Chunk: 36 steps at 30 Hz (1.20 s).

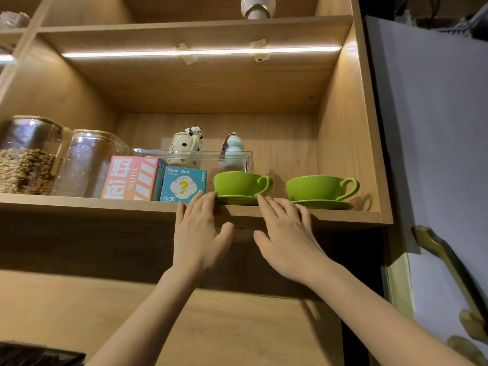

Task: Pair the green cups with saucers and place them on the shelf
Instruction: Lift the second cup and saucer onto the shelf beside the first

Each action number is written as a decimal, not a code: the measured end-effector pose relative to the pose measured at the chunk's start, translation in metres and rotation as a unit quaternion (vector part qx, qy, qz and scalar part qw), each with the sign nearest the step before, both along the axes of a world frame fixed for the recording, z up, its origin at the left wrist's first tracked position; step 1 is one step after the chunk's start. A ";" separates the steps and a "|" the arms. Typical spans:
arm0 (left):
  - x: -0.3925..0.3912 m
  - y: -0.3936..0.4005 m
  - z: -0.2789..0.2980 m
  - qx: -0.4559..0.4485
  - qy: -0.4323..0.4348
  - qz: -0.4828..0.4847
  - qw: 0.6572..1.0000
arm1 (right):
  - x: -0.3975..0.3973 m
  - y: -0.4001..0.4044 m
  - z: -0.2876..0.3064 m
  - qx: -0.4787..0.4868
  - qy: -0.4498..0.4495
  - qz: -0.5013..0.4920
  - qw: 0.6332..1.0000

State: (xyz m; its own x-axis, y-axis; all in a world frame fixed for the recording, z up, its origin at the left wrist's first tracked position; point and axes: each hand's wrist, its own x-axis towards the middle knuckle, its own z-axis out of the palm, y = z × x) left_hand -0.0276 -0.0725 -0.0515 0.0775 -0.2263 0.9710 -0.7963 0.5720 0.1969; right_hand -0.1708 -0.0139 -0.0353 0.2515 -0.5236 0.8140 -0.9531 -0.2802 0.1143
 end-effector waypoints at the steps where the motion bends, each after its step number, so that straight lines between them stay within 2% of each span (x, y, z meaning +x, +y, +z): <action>1: -0.001 0.001 0.000 -0.004 0.012 -0.008 1.000 | 0.000 0.000 0.001 -0.002 -0.004 -0.003 1.000; 11: -0.017 0.012 -0.009 -0.041 0.002 -0.013 0.999 | -0.002 0.000 0.016 0.024 0.007 -0.046 0.999; 19: -0.012 0.000 -0.018 -0.056 -0.086 0.086 0.991 | 0.002 -0.005 0.029 0.092 -0.061 -0.035 0.993; 36: -0.016 -0.010 -0.022 -0.055 -0.116 0.150 0.980 | 0.008 -0.012 0.028 0.078 -0.070 -0.055 0.993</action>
